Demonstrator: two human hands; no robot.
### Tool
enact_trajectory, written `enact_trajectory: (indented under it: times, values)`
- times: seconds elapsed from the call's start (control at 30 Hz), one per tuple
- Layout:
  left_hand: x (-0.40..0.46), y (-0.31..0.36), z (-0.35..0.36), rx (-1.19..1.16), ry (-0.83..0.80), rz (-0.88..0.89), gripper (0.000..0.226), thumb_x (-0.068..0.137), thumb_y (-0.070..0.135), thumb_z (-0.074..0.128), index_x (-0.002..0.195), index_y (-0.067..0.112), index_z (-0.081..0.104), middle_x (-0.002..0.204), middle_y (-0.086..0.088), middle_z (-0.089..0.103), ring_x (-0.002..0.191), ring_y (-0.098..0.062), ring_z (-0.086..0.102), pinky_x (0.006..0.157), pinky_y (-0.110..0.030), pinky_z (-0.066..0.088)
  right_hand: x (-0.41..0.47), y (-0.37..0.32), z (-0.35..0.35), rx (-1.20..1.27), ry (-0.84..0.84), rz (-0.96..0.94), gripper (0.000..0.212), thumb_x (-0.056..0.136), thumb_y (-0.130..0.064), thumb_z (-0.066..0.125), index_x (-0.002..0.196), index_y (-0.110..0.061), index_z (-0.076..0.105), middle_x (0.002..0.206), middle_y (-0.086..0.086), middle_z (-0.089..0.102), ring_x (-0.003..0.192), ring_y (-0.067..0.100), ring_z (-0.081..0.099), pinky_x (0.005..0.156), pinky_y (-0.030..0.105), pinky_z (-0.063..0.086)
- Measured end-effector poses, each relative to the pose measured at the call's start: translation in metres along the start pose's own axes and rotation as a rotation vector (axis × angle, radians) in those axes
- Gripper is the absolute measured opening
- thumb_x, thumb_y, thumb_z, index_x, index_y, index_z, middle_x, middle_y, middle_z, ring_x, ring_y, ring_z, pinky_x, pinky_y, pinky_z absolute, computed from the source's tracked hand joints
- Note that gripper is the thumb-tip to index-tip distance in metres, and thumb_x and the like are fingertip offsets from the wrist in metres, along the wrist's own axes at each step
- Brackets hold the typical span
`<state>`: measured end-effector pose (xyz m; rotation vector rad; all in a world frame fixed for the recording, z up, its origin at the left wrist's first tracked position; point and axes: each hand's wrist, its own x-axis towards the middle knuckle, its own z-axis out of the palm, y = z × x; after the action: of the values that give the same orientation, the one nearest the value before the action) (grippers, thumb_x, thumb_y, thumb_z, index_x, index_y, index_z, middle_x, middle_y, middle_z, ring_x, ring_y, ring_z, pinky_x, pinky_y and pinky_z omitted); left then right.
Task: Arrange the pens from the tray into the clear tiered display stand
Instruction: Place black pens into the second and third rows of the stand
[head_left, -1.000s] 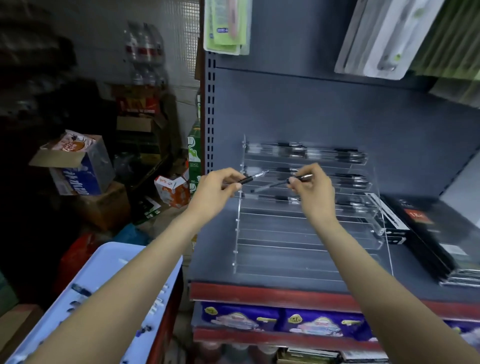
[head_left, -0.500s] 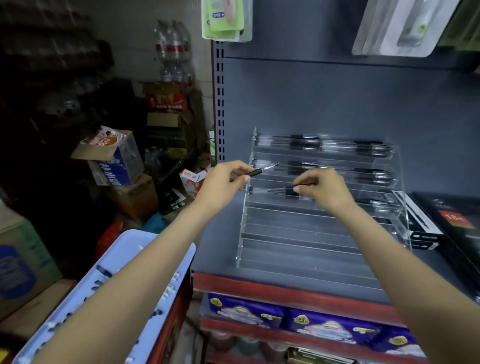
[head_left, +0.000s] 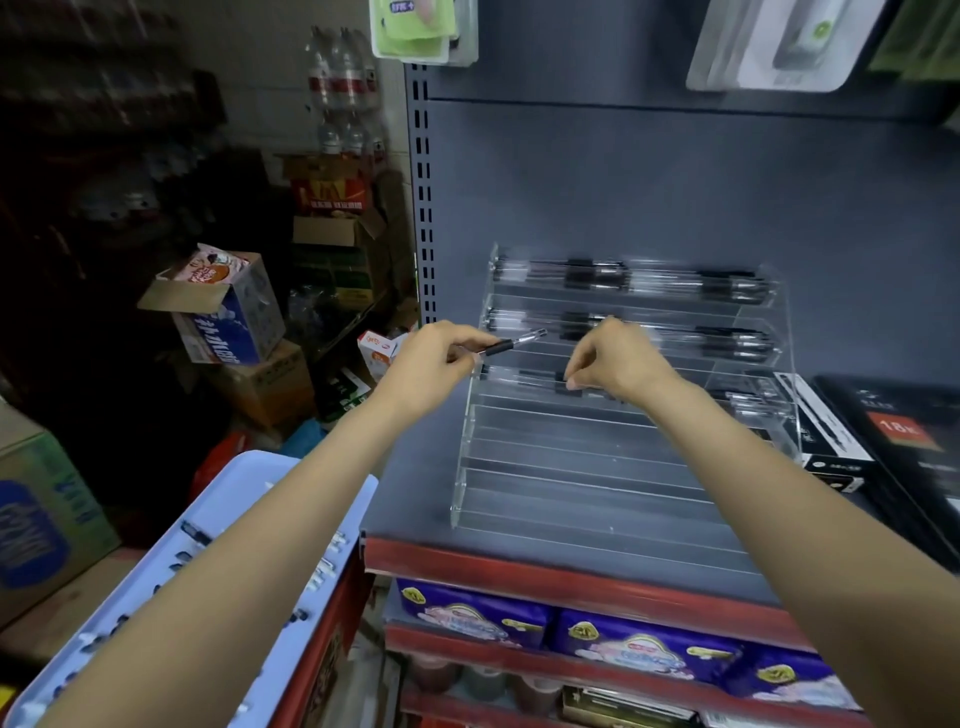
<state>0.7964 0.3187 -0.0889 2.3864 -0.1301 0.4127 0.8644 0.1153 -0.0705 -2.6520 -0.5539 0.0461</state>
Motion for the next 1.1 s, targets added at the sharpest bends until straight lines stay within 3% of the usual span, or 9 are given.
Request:
enact_trajectory:
  times: [0.07,0.1,0.2,0.27,0.43,0.6,0.7,0.87,1.1]
  values:
    - [-0.002,0.002,-0.001,-0.016,0.028,-0.007,0.027,0.089,0.006,0.058,0.109,0.02,0.068,0.101,0.001,0.067,0.091,-0.01,0.059,0.085,-0.023,0.046,0.0,0.001,0.004,-0.006,0.056,-0.021,0.006,0.077,-0.009,0.074,0.079,-0.015,0.074,0.078,0.002,0.068,0.062,0.007,0.058,0.068,0.025,0.054]
    - [-0.003,0.003,-0.002,-0.02,0.043,-0.014,0.024,0.089,0.007,0.06,0.107,0.019,0.069,0.098,0.003,0.068,0.089,-0.008,0.06,0.085,-0.021,0.045,-0.002,0.001,0.005,0.042,0.095,-0.043,0.006,0.078,-0.01,0.074,0.084,-0.014,0.074,0.081,0.001,0.067,0.071,0.011,0.059,0.074,0.024,0.052]
    - [-0.005,0.005,-0.003,-0.01,0.061,-0.01,0.018,0.087,0.01,0.063,0.102,0.018,0.069,0.093,0.006,0.068,0.082,-0.001,0.059,0.081,-0.015,0.043,-0.014,0.001,0.009,0.425,0.133,-0.095,0.022,0.081,-0.014,0.072,0.102,-0.015,0.068,0.087,0.001,0.065,0.074,0.009,0.059,0.068,0.007,0.047]
    - [-0.006,0.01,-0.002,-0.01,0.046,0.015,0.017,0.087,0.011,0.063,0.101,0.019,0.07,0.09,0.007,0.068,0.08,0.003,0.059,0.078,-0.011,0.043,-0.022,0.0,0.01,0.652,0.107,-0.132,0.02,0.085,-0.015,0.068,0.104,-0.02,0.065,0.088,0.002,0.066,0.077,0.012,0.064,0.071,0.014,0.053]
    - [-0.004,0.026,0.007,-0.003,0.108,0.057,0.02,0.087,0.013,0.064,0.106,0.016,0.067,0.102,0.003,0.066,0.091,-0.005,0.058,0.087,-0.016,0.044,-0.032,0.009,0.007,0.778,0.22,-0.148,0.014,0.087,-0.004,0.063,0.086,-0.016,0.07,0.081,0.005,0.068,0.073,0.017,0.065,0.074,0.019,0.055]
    - [-0.003,0.01,0.014,0.042,0.182,-0.21,0.051,0.086,0.021,0.066,0.132,0.009,0.048,0.126,-0.009,0.055,0.113,-0.02,0.054,0.095,-0.026,0.039,-0.036,0.034,0.002,0.67,0.33,-0.037,0.012,0.086,-0.007,0.065,0.084,-0.018,0.07,0.076,0.0,0.068,0.068,0.011,0.065,0.079,0.026,0.054]
    - [-0.005,0.003,0.017,-0.001,0.115,-0.257,0.038,0.086,0.019,0.065,0.122,0.006,0.059,0.117,-0.01,0.065,0.105,-0.018,0.061,0.09,-0.021,0.042,-0.039,0.036,0.003,0.523,0.338,-0.04,0.008,0.086,-0.01,0.066,0.087,-0.014,0.073,0.075,-0.005,0.067,0.066,0.004,0.063,0.071,0.012,0.051]
    - [-0.007,0.006,0.015,-0.048,0.134,-0.254,0.027,0.086,0.015,0.066,0.111,0.004,0.066,0.103,-0.011,0.07,0.085,-0.009,0.06,0.084,-0.019,0.043,-0.036,0.027,0.003,0.289,0.23,-0.032,0.01,0.086,-0.011,0.065,0.089,-0.008,0.074,0.078,0.0,0.066,0.066,0.004,0.057,0.073,0.017,0.041]
    - [-0.008,0.003,0.018,-0.086,0.179,-0.273,0.029,0.084,0.015,0.068,0.112,0.005,0.066,0.104,-0.011,0.07,0.092,-0.016,0.066,0.092,-0.023,0.047,-0.034,0.024,0.0,0.223,0.108,-0.024,0.015,0.09,-0.014,0.061,0.099,-0.013,0.073,0.088,-0.001,0.067,0.085,0.009,0.058,0.079,0.018,0.04]
